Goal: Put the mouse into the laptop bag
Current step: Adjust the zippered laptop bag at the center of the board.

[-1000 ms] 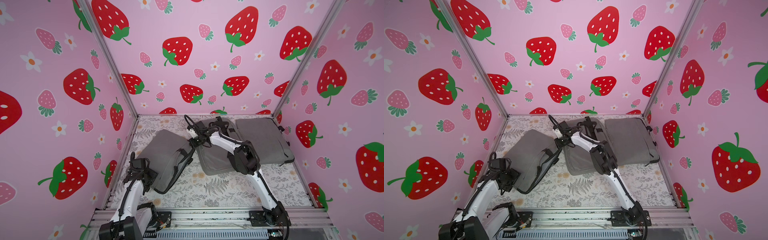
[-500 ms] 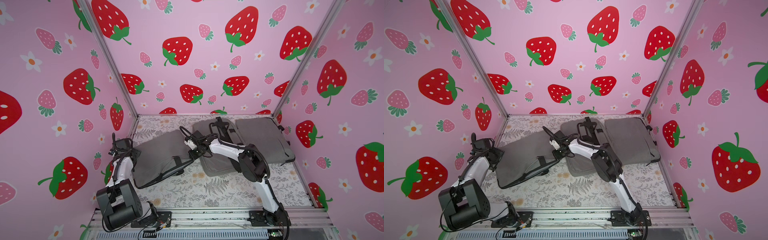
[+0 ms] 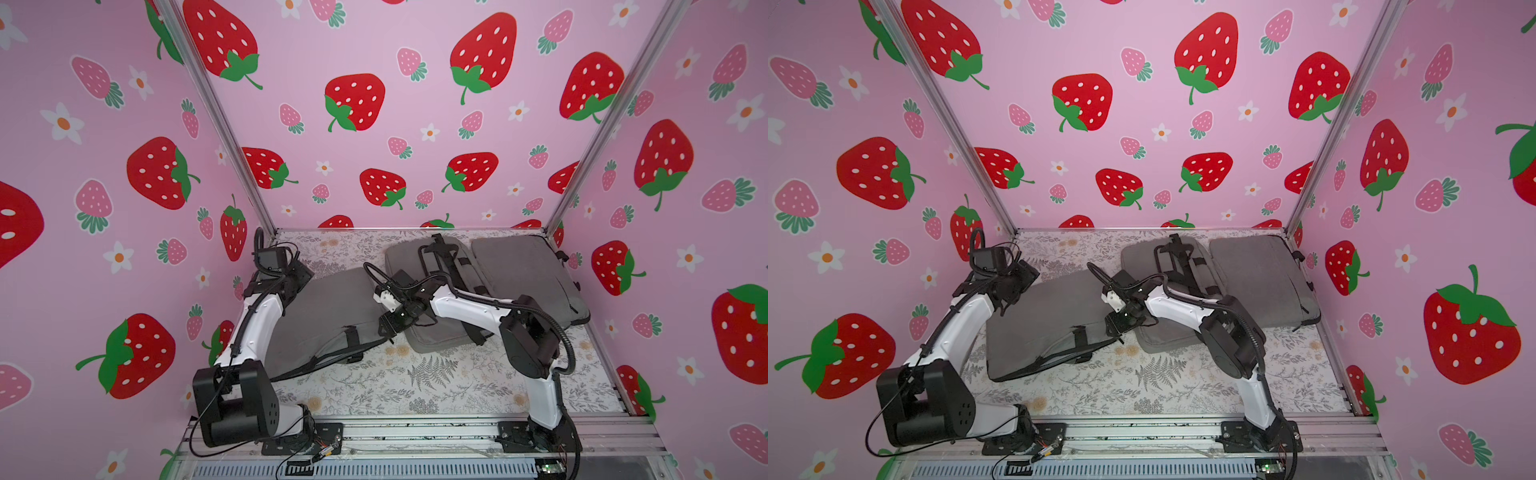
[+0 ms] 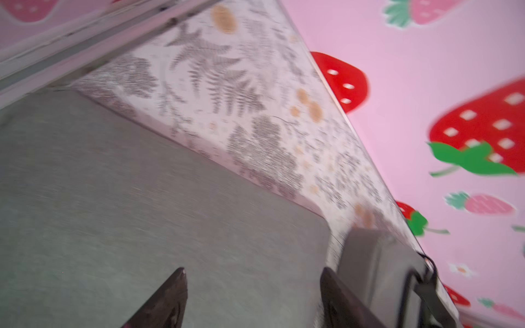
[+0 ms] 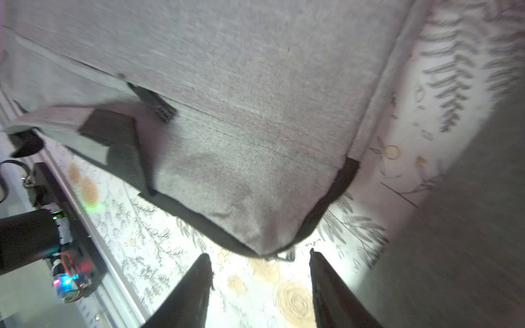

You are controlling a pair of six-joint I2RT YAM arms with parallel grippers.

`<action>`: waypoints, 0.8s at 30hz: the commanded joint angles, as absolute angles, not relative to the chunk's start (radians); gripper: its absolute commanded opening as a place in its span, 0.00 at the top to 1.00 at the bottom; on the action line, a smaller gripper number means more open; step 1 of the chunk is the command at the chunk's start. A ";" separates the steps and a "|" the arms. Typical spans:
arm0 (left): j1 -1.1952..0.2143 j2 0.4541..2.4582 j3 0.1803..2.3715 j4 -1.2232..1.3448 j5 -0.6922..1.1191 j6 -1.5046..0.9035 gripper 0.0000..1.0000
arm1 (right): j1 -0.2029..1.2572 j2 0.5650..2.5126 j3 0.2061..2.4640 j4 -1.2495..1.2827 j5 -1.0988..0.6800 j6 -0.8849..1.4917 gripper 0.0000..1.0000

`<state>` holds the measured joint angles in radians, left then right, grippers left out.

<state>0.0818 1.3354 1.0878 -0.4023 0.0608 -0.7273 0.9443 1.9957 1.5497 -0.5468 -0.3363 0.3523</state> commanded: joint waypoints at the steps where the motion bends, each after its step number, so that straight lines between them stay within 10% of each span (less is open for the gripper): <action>1: -0.078 1.228 1.113 -0.598 0.023 -0.675 0.24 | 0.888 1.939 1.576 -0.595 -0.362 0.326 0.41; 14: -0.840 1.032 0.783 -0.727 -0.292 -0.993 0.28 | 0.815 2.169 1.761 -0.594 -0.481 0.294 0.42; 24: -0.740 0.978 0.547 -0.749 -0.287 -1.199 0.17 | 0.845 2.257 1.832 -0.586 -0.411 0.314 0.43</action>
